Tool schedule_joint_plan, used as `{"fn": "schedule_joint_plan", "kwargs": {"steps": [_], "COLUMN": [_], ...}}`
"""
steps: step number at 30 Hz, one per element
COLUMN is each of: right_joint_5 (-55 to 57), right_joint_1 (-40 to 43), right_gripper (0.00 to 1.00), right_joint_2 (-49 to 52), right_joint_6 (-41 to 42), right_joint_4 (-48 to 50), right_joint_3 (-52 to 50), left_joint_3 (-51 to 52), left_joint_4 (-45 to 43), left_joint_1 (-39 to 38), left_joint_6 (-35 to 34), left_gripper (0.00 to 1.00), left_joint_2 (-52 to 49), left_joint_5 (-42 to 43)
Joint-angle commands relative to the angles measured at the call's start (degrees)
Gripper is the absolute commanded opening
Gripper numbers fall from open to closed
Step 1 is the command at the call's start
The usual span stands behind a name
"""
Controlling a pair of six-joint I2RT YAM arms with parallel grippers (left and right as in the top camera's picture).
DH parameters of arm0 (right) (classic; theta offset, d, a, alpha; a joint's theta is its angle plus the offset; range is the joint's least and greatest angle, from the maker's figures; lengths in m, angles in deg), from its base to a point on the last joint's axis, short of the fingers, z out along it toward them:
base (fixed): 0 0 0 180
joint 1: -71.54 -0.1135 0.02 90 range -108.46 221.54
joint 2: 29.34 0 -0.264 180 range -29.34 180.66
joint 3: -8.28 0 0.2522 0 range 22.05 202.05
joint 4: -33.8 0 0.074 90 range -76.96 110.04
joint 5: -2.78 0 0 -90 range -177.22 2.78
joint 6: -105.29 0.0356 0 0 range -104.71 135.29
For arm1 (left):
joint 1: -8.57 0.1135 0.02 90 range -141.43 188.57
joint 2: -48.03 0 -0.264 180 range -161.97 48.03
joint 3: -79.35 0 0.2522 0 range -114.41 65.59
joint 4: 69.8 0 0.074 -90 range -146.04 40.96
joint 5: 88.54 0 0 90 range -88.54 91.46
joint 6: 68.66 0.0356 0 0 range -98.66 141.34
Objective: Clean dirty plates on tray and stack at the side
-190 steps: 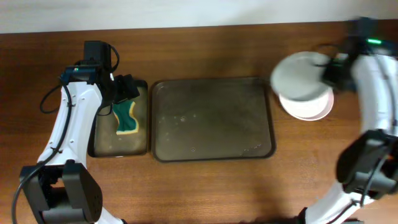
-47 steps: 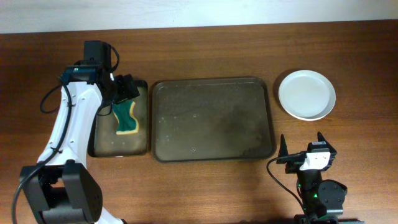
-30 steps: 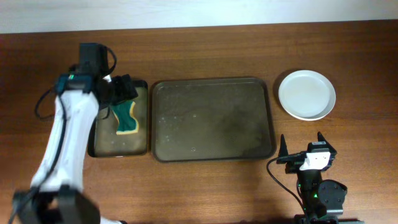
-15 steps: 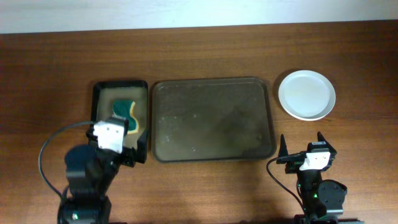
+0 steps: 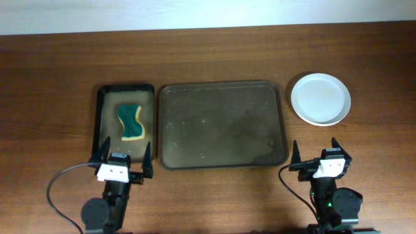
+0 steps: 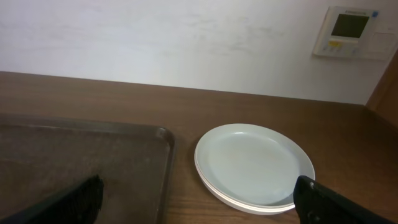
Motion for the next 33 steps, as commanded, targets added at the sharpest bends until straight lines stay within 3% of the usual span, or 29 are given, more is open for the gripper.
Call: {"fn": "schedule_joint_plan", "kwargs": {"steps": [1, 4, 10, 22, 33], "right_joint_5": [0.5, 0.5, 0.5, 0.5, 0.5], "right_joint_1": [-0.42, -0.42, -0.42, -0.42, -0.42], "right_gripper": [0.98, 0.98, 0.98, 0.98, 0.98], "right_joint_2": [-0.39, -0.39, -0.39, -0.39, -0.39], "right_joint_6": [-0.39, -0.39, -0.39, -0.39, -0.39], "right_joint_4": [-0.28, -0.28, -0.28, -0.28, -0.28], "right_joint_3": [-0.31, -0.31, -0.31, -0.31, -0.31], "left_joint_3": [2.75, 2.75, 2.75, 2.78, 2.8], "left_joint_4": [-0.15, 1.18, 12.17, 12.39, 12.15], "left_joint_1": [-0.13, -0.13, -0.13, -0.13, -0.13], "left_joint_6": [-2.91, -2.91, -2.89, -1.79, -8.92], "left_gripper": [0.99, 0.99, 0.99, 0.99, 0.99], "left_joint_2": [3.3, 4.94, 9.53, 9.7, 9.7], "left_joint_5": [-3.8, -5.75, -9.92, -9.81, -12.83]}}
